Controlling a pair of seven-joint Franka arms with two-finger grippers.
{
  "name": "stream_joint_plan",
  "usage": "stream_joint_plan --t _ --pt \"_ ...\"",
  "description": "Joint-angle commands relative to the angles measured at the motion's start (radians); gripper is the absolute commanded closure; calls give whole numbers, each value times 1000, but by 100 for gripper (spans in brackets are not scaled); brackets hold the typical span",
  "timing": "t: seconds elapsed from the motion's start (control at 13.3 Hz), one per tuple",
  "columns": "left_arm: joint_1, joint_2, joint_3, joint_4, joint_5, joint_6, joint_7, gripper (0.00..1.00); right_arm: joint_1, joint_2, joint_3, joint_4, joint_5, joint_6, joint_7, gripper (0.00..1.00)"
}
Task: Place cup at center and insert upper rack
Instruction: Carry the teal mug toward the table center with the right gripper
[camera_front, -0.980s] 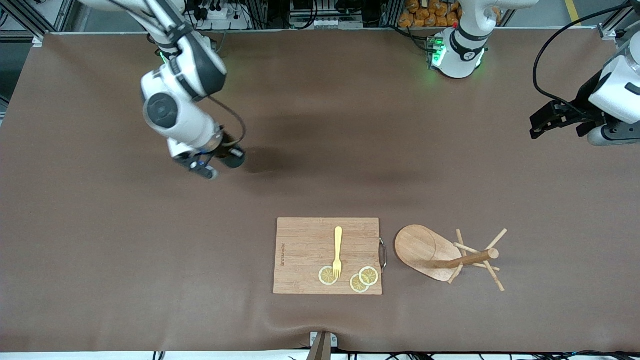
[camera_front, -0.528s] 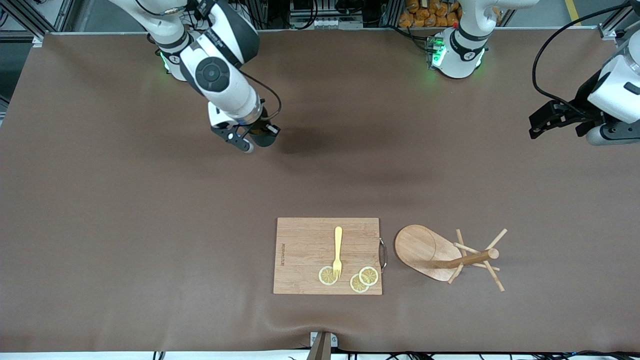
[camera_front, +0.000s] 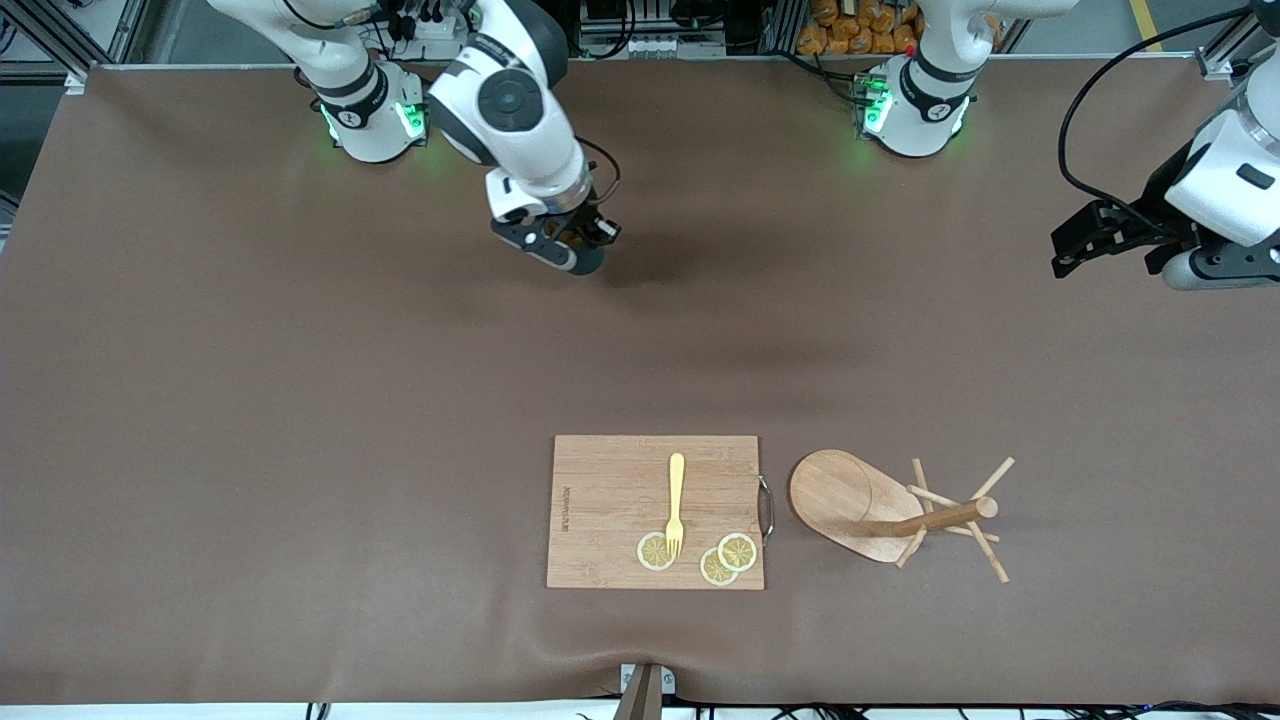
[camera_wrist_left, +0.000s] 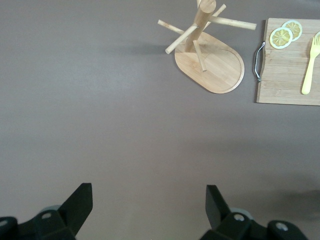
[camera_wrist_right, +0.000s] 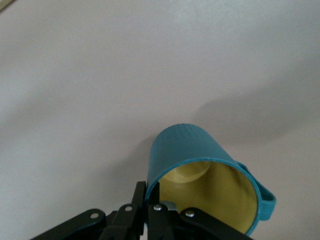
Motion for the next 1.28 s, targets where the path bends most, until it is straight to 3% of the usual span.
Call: stream_joint_plan --t 0.0,0.3,1.21 --pt "-1 -6 -9 -1 -21 8 -2 0 106 171 -52 121 -195 -11 120 100" --pt "5 -7 -9 -1 -21 6 0 0 187 245 -91 160 -286 -11 82 100" --pt "5 -14 -9 4 -21 14 14 0 267 309 -109 170 -293 4 131 100"
